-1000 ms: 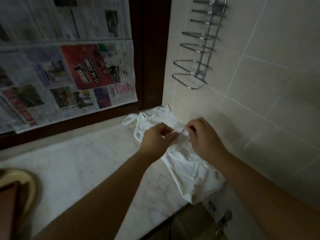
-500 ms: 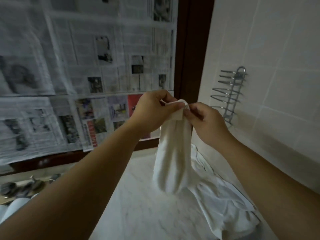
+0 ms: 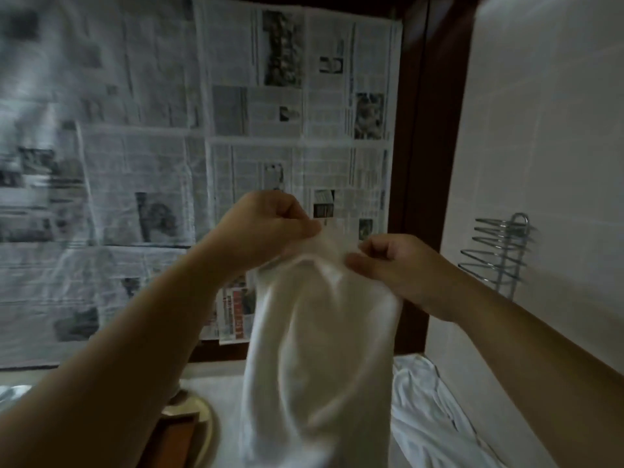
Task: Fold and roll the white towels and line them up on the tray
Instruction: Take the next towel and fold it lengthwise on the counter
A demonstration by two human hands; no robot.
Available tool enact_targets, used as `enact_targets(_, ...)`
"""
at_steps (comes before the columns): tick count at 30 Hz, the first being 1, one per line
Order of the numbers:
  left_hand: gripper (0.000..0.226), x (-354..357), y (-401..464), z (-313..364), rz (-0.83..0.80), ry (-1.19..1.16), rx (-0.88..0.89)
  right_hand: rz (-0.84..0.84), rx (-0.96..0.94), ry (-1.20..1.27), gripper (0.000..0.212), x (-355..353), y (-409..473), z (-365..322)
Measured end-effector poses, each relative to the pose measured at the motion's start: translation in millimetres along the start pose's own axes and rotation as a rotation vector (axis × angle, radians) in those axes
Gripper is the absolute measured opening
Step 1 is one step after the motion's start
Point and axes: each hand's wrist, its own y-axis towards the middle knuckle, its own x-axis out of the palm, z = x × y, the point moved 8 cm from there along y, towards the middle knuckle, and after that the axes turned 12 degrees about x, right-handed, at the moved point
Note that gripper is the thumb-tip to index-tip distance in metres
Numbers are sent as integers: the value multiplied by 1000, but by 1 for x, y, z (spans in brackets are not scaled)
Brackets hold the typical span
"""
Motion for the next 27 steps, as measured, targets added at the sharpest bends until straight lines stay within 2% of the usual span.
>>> enact_targets(4,24,-26,-18,15,86,121,32,-15,-23,-227,40,0,2,-7)
enact_targets(9,25,-38,-41,10,257,95,-27,3,-96,-290,34,8,2,-15)
enact_targets(13,22,-55,-56,23,363,249,-18,-103,-93,-396,50,22,2,-6)
enact_targets(16,18,-75,-73,29,402,338,3,-141,-65,-411,52,28,-2,13)
enact_targets(19,16,-76,-83,24,359,329,-27,-124,-27,-328,43,29,-2,23)
enact_targets(22,13,-62,-82,28,282,320,-20,-240,-5,-192,31,55,-11,14)
enact_targets(24,11,-45,-74,38,183,305,46,-309,-44,-70,33,77,-16,-1)
enact_targets(27,11,-23,-66,52,22,327,124,-305,-136,1,26,95,-23,-24)
